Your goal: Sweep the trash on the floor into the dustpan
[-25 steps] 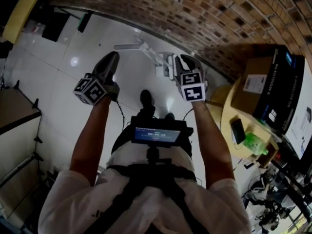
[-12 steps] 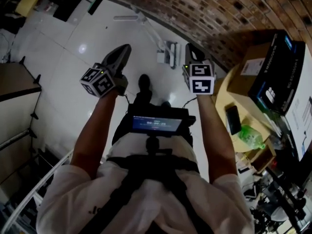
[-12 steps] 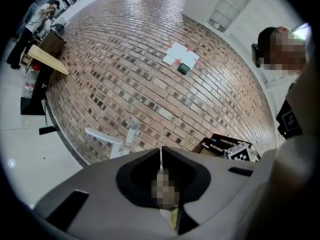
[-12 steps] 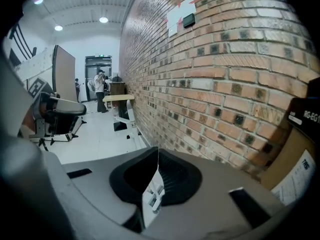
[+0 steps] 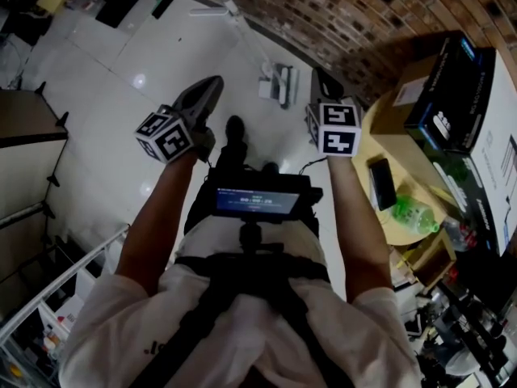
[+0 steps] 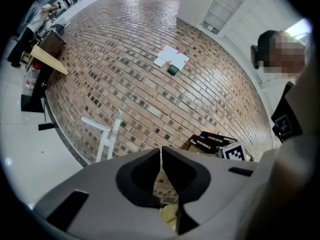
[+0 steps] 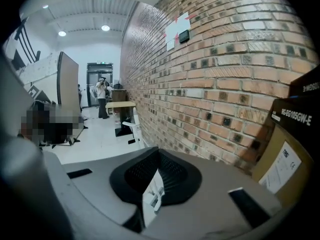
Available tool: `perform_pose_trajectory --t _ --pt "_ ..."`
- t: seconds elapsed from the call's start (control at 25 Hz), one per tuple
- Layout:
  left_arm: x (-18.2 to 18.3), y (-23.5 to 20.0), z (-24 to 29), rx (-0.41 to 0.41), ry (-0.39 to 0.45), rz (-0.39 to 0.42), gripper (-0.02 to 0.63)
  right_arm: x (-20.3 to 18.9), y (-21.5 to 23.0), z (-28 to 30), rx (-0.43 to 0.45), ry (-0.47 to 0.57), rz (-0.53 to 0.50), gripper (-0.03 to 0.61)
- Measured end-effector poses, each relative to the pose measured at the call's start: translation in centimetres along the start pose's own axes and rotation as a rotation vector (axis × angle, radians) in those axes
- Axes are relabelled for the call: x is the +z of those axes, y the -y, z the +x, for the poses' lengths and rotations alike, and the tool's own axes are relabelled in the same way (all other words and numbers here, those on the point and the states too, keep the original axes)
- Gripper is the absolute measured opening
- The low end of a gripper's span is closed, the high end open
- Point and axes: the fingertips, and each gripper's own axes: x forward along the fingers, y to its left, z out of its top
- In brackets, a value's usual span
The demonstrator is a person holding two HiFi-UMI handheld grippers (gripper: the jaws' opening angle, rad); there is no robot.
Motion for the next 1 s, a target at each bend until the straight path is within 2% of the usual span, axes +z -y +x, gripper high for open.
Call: perform_pose_trajectory --t 0.4,0.52,1.0 --pt "-0.7 3.9 -2.1 -0.021 -0.032 0.018 0.008 -0.9 -0.4 -3.3 -0.014 -0.039 -0.033 0.0" --pt "-0.4 4.3 -2.7 -0.017 -0.052 0.028 0.008 -0.5 -0.9 -4.2 -0.016 -0.047 -0.027 0.0" --pt "1.1 4.3 -4.9 -0.09 -0.121 0.033 0.008 0.4 -4.9 -6.5 -0.038 -0.066 0.021 0.0"
